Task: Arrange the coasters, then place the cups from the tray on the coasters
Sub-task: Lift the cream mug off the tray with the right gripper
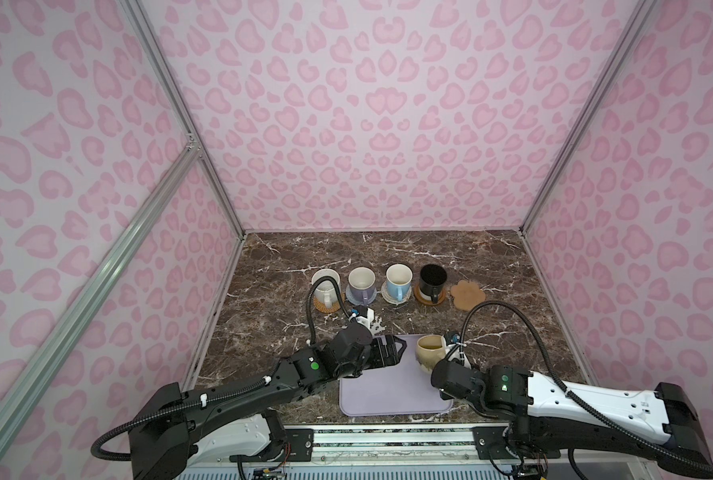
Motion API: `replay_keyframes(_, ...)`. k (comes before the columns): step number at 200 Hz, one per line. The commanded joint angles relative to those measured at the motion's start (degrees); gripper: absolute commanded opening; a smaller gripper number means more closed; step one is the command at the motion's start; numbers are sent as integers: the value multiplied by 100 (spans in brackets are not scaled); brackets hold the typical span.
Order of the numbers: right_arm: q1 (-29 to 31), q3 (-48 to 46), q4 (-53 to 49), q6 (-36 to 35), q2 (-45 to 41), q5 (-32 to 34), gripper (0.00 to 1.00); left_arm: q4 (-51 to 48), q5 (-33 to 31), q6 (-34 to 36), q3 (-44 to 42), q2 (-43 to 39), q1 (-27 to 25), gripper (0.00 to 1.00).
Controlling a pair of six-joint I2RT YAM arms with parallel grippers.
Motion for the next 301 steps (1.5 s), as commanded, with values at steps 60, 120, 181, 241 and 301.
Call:
replay_keyframes(60, -115, -470, 868, -563, -63, -649, 0, 19, 44, 19, 199, 314, 1, 97)
replay_keyframes(120, 302, -457, 939, -130, 814, -536, 0, 45, 31, 0, 160, 446, -2, 97)
replay_keyframes(181, 367, -413, 1123, 30, 1282, -660, 10, 81, 44, -30, 29, 381, 1, 97)
replay_keyframes(241, 367, -341, 971, 131, 1453, -587, 19, 158, 88, -57, -34, 413, -4, 97)
replay_keyframes(301, 367, -91, 552, 281, 1428, -358, 33, 130, 81, -22, -16, 420, -4, 97)
